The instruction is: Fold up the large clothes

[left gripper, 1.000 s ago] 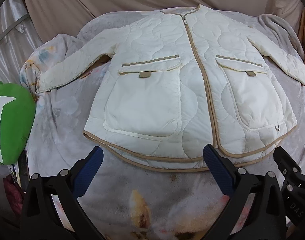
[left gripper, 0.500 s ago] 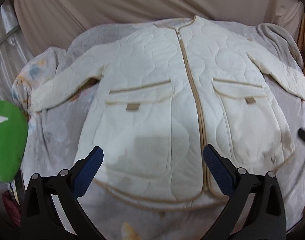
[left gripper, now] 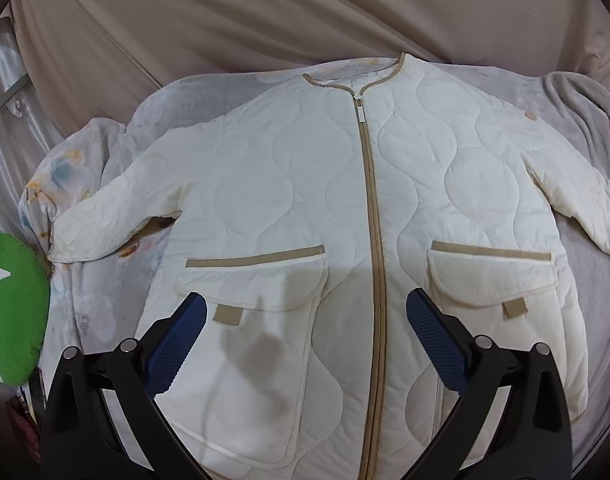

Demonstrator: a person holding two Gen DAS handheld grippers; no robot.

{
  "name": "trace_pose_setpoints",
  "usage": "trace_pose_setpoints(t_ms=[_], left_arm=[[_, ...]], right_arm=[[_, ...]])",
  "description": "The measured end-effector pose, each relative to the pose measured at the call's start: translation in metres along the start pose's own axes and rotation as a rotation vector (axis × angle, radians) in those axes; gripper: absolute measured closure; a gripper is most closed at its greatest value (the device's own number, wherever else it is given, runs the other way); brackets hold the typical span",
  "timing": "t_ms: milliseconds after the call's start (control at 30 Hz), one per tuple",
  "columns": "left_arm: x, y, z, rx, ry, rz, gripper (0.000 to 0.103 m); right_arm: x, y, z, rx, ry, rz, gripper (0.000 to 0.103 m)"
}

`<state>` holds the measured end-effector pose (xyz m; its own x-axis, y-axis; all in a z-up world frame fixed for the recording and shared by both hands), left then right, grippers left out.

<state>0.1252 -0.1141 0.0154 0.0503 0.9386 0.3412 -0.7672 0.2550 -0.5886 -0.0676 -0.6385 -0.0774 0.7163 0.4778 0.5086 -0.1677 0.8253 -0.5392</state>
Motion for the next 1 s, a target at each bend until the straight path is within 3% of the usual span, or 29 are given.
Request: trace_pose_setpoints(t_ms=[100,200,233,267,333,433,500,633,733,800,833,867,900,1000], left_arm=[[-0.002,-0.005,-0.004,0.000,-0.010,0.007,0.005],[-0.001,-0.007,-0.008,0.004,-0.017,0.008,0.005],[0.000,-0.008,-0.009,0.004,-0.018,0.007,0.005],[0.001,-0.007,-0.010,0.003,-0.021,0.005,0.005],[0.002,-0.007,-0.012,0.003,-0.025,-0.003,0.005],[0.006,-0.005,-0.015,0.004,-0.027,-0.006,0.005],[0.010,-0.005,-0.017,0.006,-0.025,-0.001,0.005],[0.021,-0.004,-0.023,0.018,-0.019,0.022,0.005],[0.032,-0.003,-0.026,0.021,-0.019,0.041,0.005],[0.042,-0.002,-0.030,0.026,-0.017,0.053,0.005],[0.047,-0.001,-0.032,0.028,-0.008,0.061,0.005],[0.055,0.000,-0.036,0.034,0.014,0.077,0.005],[0.062,0.001,-0.040,0.042,0.036,0.093,0.005],[0.086,-0.001,-0.054,0.064,0.117,0.142,0.005]], right_arm=[[0.000,0.000,-0.012,-0.001,-0.043,-0.042,0.015],[0.013,-0.001,-0.020,-0.002,-0.075,-0.044,0.026],[0.018,-0.003,-0.023,-0.012,-0.077,-0.043,0.036],[0.022,-0.007,-0.025,-0.020,-0.094,-0.045,0.060],[0.029,-0.016,-0.030,-0.020,-0.125,-0.069,0.083],[0.068,-0.028,-0.020,-0.065,-0.202,-0.032,0.090],[0.112,-0.030,-0.005,-0.096,-0.264,0.071,0.092],[0.247,-0.003,0.034,-0.092,-0.500,0.357,0.092],[0.341,0.052,0.049,0.007,-0.684,0.541,0.093],[0.392,0.104,0.043,0.134,-0.796,0.638,0.087],[0.409,0.129,0.038,0.178,-0.822,0.682,0.079],[0.424,0.158,0.030,0.228,-0.835,0.732,0.056],[0.434,0.186,0.022,0.272,-0.831,0.780,0.049],[0.440,0.247,0.010,0.325,-0.758,0.888,0.048]])
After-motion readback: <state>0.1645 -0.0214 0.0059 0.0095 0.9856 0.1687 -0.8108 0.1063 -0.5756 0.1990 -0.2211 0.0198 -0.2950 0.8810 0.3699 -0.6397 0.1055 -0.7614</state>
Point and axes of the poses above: each gripper's, at about its wrist camera, not at the fingertips, and z roughly against the way its jaws point, x to its left, y to its underside, the point moved 1 cm from there along -z, roughly the way its jaws point, and after that the axes turned 11 degrees about -y, right-handed, at the moved point
